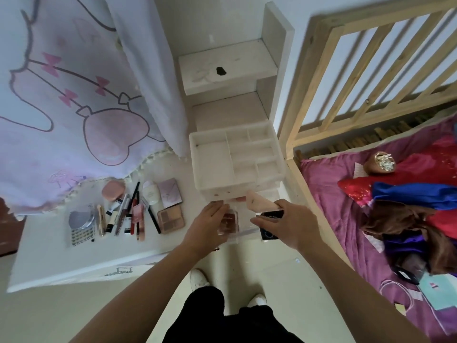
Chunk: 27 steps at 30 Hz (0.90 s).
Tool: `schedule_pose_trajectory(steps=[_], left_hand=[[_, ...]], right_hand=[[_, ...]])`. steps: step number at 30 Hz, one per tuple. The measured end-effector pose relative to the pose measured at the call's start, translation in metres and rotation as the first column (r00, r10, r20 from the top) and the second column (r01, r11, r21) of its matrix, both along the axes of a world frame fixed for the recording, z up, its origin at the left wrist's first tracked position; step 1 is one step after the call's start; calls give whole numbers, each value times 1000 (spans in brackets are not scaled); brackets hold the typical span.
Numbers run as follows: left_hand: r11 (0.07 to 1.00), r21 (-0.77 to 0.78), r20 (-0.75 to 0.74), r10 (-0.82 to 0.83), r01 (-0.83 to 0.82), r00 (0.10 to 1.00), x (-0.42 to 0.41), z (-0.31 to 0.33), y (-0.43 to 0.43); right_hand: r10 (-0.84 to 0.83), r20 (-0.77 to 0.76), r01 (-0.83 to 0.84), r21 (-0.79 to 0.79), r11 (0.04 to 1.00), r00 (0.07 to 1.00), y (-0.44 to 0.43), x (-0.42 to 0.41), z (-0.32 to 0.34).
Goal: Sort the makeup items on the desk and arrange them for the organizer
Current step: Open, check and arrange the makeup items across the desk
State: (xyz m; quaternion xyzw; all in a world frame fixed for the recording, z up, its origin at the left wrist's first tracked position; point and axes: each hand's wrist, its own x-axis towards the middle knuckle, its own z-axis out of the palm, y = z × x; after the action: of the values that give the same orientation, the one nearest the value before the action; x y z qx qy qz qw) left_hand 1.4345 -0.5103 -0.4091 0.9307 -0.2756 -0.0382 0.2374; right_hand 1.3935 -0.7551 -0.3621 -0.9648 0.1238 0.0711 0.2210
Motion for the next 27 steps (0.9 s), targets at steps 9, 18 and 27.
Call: schedule_pose_trajectory(steps=[9, 18, 27], left_hand=[[810, -105, -134, 563, -577, 816, -28, 23, 122], [503, 160, -416, 815, -850, 404, 3, -5, 269], [652, 132, -442, 713, -747, 544, 58, -53, 319]], right_hand=[[228, 81, -239, 468, 850, 970, 140, 26, 20], [182, -319, 32, 564, 825, 930, 274, 73, -38], [65, -402, 144, 468, 872, 913, 355, 130, -80]])
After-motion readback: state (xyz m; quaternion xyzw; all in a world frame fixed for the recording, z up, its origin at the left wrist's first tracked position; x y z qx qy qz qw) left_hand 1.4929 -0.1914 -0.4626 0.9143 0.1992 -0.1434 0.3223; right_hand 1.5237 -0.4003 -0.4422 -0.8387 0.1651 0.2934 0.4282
